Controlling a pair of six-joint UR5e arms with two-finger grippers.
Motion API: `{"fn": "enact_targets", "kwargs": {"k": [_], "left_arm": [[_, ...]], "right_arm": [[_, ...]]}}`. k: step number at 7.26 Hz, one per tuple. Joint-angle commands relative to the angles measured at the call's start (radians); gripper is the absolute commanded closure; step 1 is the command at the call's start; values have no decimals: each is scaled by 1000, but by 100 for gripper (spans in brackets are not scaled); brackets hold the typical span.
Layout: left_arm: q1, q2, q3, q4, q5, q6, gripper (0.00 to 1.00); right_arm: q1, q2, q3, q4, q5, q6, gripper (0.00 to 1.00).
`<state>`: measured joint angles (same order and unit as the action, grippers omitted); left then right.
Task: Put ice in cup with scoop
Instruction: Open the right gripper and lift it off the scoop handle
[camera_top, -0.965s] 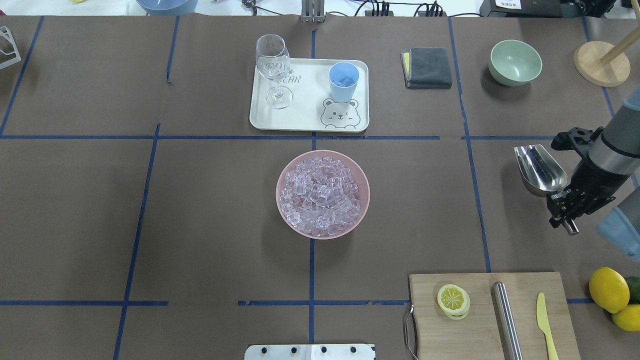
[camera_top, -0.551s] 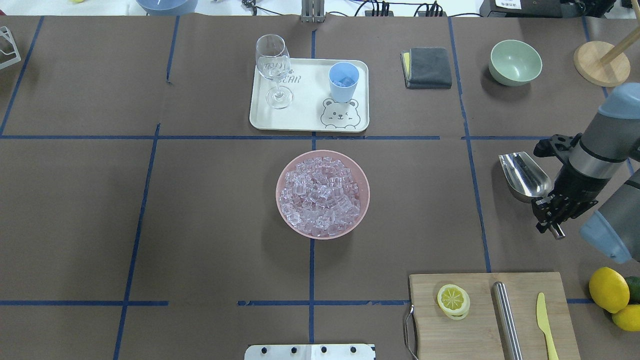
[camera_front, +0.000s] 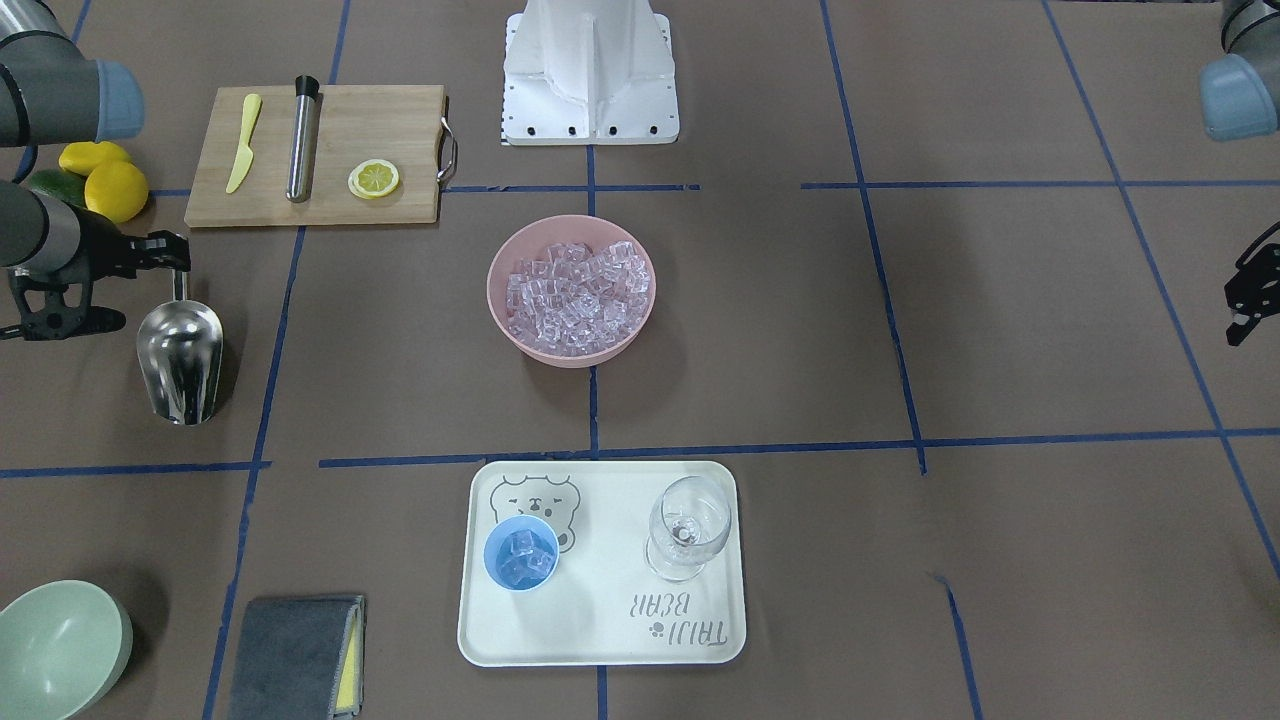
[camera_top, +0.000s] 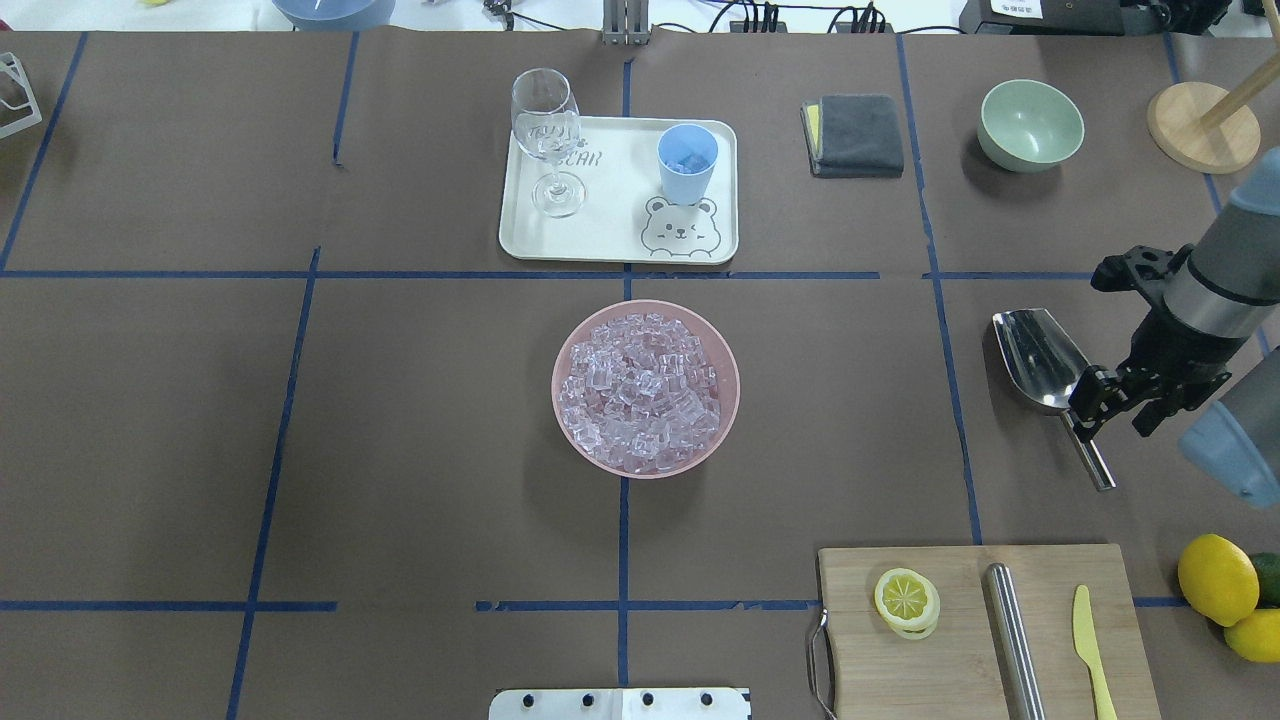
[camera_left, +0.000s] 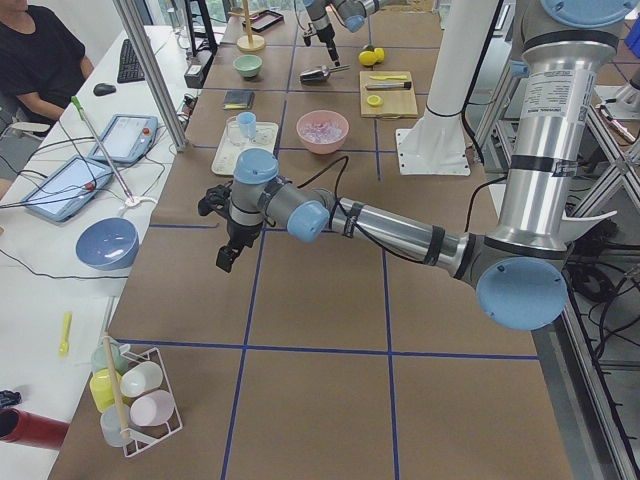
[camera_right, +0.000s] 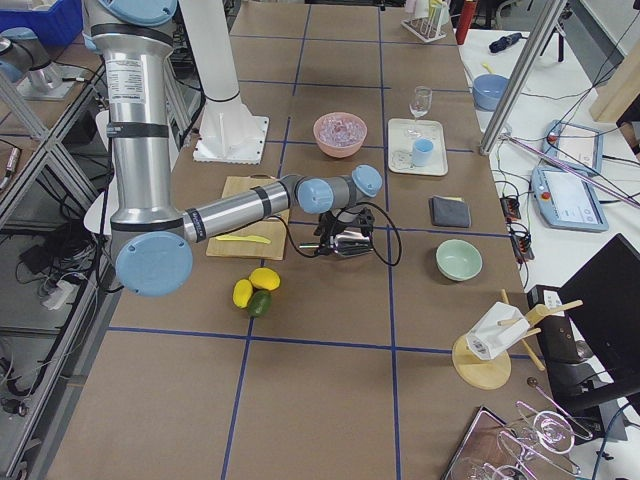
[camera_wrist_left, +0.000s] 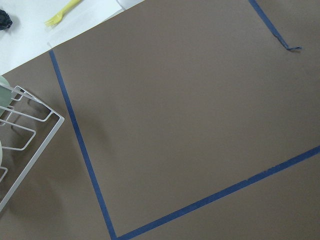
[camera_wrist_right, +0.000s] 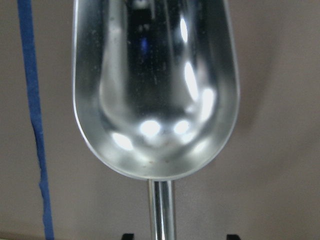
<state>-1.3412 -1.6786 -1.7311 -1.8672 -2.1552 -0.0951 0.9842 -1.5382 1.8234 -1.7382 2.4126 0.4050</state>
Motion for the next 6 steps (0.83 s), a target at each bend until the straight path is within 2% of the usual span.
{"fn": "enact_targets", "kwargs": {"k": [1, 2, 3, 5, 6], "left_arm": [[1, 25, 2, 3, 0, 0, 0], [1, 30, -1, 10, 0, 0, 0], [-2, 23, -13, 72, 0, 2, 0], [-16, -6, -24, 187, -5, 14, 0], [-60, -7, -19, 263, -15, 167, 0]], "right_arm": [[135, -13, 48, 0, -82, -6, 0], [192, -8, 56, 2, -145, -11, 0], [268, -7, 50, 3, -141, -55, 0], [403, -14, 19, 0, -133, -310, 0], [453, -17, -16, 0, -107, -378, 0]]}}
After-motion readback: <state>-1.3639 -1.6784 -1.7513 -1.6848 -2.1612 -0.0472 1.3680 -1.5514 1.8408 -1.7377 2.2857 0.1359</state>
